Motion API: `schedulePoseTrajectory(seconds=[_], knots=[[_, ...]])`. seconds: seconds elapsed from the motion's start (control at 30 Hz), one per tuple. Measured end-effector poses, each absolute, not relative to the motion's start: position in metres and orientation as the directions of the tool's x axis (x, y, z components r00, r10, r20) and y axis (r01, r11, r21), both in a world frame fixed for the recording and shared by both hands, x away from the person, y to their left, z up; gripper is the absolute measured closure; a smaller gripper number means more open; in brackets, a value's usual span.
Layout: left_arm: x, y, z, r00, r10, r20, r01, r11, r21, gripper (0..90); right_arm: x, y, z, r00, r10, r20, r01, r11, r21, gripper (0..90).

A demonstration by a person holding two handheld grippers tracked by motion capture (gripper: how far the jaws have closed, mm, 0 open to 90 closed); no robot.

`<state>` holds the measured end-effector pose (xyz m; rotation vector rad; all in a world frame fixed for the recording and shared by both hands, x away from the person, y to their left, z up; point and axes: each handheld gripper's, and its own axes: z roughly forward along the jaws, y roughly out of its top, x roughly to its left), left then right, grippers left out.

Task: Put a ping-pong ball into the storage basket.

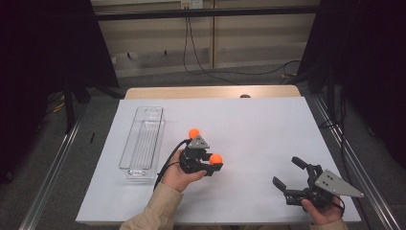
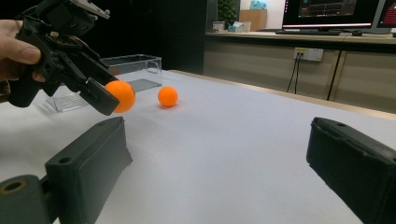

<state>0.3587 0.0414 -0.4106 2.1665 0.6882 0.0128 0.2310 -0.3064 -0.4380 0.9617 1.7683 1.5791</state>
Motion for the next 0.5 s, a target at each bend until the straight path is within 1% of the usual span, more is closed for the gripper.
schedulePoseTrajectory(seconds=[0.5], knots=[[0.3625, 0.0518, -0.4053, 0.841, 0.495, -0.219, 0.478, -0.488, 0.731, 50.8, 0.231, -0.3065, -0.4381, -0.575, 0.817, 0.046, 0.138, 0.041, 0.99, 4.6]])
